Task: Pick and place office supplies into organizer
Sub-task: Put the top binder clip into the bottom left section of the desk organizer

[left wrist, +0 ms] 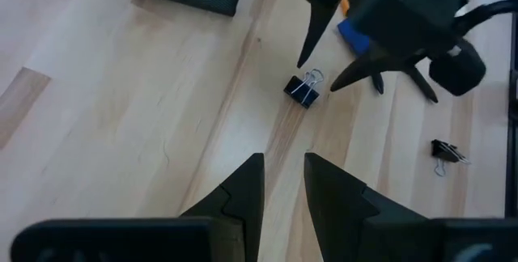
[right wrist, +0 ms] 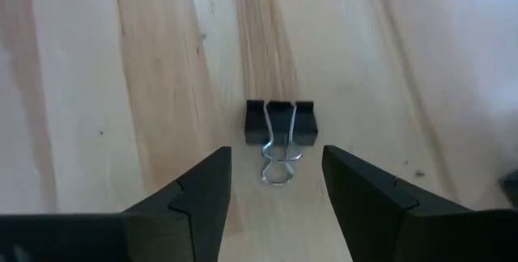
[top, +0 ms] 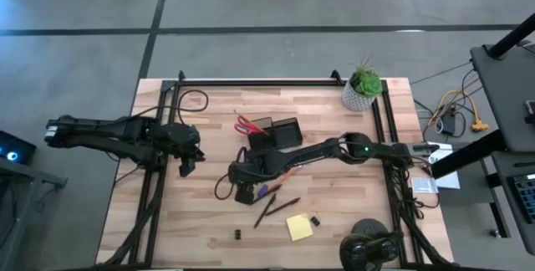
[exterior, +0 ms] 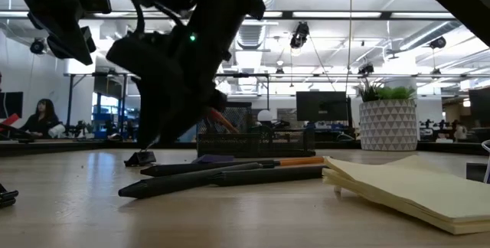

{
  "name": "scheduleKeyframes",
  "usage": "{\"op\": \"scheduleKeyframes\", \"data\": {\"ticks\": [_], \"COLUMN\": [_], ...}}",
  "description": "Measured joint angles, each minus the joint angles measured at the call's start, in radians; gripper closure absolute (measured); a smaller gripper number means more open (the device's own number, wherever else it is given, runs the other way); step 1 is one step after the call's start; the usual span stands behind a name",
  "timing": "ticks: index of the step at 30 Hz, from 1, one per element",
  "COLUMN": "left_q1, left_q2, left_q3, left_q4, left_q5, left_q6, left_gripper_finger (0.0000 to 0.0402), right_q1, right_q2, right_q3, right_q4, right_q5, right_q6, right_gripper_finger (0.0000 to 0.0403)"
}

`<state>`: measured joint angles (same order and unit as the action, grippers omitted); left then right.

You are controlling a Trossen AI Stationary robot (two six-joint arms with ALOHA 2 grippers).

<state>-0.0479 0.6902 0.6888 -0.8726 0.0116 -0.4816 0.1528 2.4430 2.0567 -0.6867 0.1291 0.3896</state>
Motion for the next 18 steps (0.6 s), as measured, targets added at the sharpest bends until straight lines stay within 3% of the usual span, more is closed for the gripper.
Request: {"op": "scheduleKeyframes", "data": {"ticks": [18], "left_q1": [0.0], "left_q2": [-0.024], "left_q3": [-0.03], "left_q4": [0.002], "left_q5": [-0.001], "left_q6": [-0.009], "left_gripper_finger": [0.0328], "right_q1": [-0.004], "right_q2": [-0.004], "right_q3": [-0.002], "right_q4": [0.01], "right_q5": [0.001], "right_q6": [0.0], "right_gripper_finger": [0.0239]}}
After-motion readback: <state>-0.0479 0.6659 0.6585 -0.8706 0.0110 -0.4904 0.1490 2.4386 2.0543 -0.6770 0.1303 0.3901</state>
